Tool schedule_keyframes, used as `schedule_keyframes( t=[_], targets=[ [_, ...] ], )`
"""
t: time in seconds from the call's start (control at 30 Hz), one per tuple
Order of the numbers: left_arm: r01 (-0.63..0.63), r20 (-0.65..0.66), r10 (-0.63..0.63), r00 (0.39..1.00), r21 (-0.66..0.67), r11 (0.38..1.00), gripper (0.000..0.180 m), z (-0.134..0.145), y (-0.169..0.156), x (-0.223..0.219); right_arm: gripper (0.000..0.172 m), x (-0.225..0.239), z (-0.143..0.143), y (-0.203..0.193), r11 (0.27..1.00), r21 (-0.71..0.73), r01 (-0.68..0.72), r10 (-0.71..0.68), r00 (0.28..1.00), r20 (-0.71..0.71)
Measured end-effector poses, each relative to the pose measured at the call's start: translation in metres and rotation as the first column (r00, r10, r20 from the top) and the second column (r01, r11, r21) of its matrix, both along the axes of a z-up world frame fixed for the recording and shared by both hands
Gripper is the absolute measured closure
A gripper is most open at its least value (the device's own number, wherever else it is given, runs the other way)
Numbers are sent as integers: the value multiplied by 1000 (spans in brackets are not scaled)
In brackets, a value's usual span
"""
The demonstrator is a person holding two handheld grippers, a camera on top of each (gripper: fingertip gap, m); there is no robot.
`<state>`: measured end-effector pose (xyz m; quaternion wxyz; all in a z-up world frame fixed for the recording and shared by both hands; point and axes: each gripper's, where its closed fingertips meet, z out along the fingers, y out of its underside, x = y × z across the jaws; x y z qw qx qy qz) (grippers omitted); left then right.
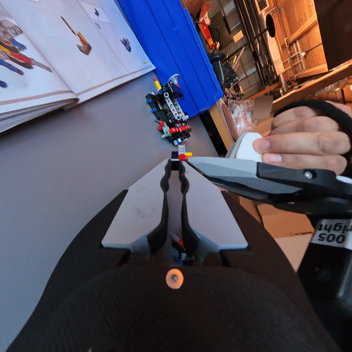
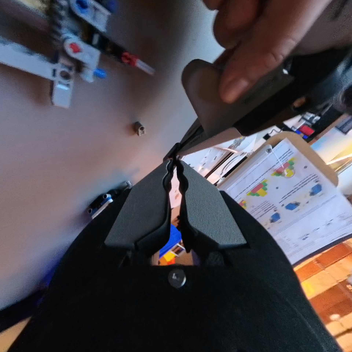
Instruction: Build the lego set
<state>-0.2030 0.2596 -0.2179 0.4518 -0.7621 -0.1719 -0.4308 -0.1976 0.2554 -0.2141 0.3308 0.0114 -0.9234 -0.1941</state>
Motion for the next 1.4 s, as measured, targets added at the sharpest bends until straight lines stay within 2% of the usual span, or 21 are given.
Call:
schedule_keyframes(
  t=[0.13,0.37,0.43,0.57,0.73,0.8,0.97,1.17,1.27,1.4],
  targets=[
    [-45,-29,45,999,-1,999,175,-1,0,-10,172,-9,-1,1,969,-200,147,-163,984,-67],
    [-100,-43,100,994,0,995,175,-1,2,-16,172,-15,-3,2,839,-450,306,-384,919,-90],
    [-115,-46,115,992,3,993,175,-1,2,-19,172,-17,-3,2,784,-523,335,-440,894,-88],
    [-146,-55,147,988,9,989,175,-1,2,-24,172,-22,-2,2,619,-688,378,-557,829,-46],
    [-166,-49,167,985,18,986,176,1,1,-29,171,-27,0,1,504,-781,369,-619,785,-28],
    [-164,-41,165,986,21,986,176,2,1,-29,172,-28,1,2,534,-772,345,-607,792,-66],
    [-141,-56,142,988,20,990,175,1,2,-25,172,-24,1,4,712,-629,312,-498,856,-140],
    [-85,-79,86,993,11,996,175,-1,2,-15,172,-15,0,4,939,-313,145,-193,973,-128],
    [-75,-72,76,995,23,997,175,2,1,-14,172,-14,3,4,978,-198,68,-86,993,-85],
    [-67,-62,67,996,15,998,175,1,1,-13,171,-13,2,4,995,-104,-6,-1,998,-60]
  ],
)
